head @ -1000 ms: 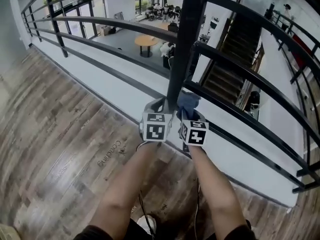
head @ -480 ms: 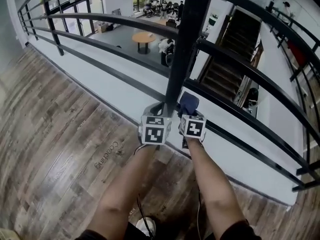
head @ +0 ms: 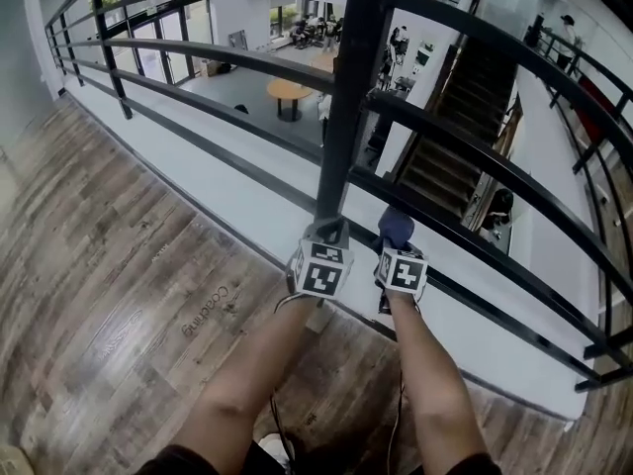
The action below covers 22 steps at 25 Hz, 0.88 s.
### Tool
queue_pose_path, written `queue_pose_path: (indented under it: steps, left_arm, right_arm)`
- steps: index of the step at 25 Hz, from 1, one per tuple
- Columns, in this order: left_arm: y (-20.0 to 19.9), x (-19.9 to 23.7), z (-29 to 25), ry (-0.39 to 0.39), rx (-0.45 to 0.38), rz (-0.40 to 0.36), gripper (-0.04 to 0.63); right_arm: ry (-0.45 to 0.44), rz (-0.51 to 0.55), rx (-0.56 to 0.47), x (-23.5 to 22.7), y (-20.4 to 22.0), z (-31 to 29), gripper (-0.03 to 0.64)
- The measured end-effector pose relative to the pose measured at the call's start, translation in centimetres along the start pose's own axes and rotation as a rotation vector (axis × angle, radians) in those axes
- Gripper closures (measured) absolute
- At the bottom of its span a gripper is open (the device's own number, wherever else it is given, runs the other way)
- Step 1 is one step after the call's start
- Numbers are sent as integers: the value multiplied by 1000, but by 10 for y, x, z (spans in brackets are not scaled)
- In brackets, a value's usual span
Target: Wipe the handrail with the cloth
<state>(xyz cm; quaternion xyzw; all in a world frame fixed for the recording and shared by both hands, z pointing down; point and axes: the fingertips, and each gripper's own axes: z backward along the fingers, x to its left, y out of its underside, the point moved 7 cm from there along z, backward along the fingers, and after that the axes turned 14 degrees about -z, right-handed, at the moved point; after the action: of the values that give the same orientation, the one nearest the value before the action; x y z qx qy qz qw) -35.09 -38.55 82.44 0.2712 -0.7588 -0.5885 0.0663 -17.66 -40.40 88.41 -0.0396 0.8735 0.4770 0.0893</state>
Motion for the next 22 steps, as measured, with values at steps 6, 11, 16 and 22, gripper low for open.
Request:
queue_pose_path:
  steps: [6, 11, 16, 22]
  left_arm:
    - [-12, -38, -14, 31, 17, -29, 594]
    - [-25, -77, -27, 85, 19, -101, 593]
    - [-35, -119, -38, 129, 16, -133, 593]
    - [-46, -184, -56, 212, 10, -192, 593]
  right_arm:
    - [22, 0, 11, -44, 1, 24, 529]
    - [29, -39, -4, -88, 6, 51, 529]
    - [44, -44, -3, -137, 11, 76, 529]
    - [37, -48, -21, -185, 18, 107, 529]
